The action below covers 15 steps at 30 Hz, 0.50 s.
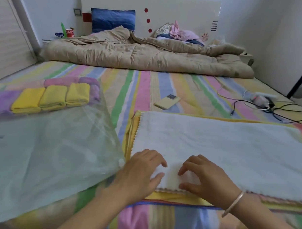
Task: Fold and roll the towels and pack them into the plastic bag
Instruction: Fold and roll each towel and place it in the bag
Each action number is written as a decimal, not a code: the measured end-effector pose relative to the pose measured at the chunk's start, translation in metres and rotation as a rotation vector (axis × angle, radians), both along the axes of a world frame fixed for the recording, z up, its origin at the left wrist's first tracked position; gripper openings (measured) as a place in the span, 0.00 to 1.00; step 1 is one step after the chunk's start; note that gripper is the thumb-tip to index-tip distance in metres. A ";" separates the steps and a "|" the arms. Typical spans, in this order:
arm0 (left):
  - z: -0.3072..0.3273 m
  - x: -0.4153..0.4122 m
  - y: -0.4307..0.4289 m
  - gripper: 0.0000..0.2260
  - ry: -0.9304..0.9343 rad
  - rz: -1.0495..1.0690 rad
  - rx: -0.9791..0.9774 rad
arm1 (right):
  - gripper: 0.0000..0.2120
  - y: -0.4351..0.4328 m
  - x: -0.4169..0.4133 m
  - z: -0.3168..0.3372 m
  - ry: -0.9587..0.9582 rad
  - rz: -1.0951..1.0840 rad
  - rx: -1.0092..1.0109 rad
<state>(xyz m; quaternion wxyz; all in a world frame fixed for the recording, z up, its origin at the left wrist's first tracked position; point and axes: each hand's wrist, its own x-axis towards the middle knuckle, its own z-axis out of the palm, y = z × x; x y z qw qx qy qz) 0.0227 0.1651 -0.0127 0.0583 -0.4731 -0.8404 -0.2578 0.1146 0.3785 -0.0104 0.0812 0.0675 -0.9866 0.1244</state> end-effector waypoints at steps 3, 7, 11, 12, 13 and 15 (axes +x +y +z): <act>-0.004 0.031 0.038 0.09 0.002 -0.057 0.034 | 0.13 0.029 0.020 -0.006 0.075 0.010 0.069; -0.008 0.057 0.094 0.11 -0.002 -0.118 0.065 | 0.11 0.083 0.058 -0.005 0.081 -0.007 0.116; -0.017 0.082 0.144 0.11 0.026 -0.224 0.037 | 0.12 0.146 0.101 -0.003 0.074 -0.102 0.098; -0.019 0.087 0.154 0.12 0.028 -0.232 0.016 | 0.12 0.162 0.111 -0.002 0.083 -0.133 0.076; -0.020 0.090 0.163 0.12 0.024 -0.227 0.003 | 0.10 0.178 0.121 -0.001 0.088 -0.165 0.058; -0.021 0.094 0.176 0.13 -0.009 -0.179 0.034 | 0.07 0.206 0.137 0.004 0.087 -0.221 0.049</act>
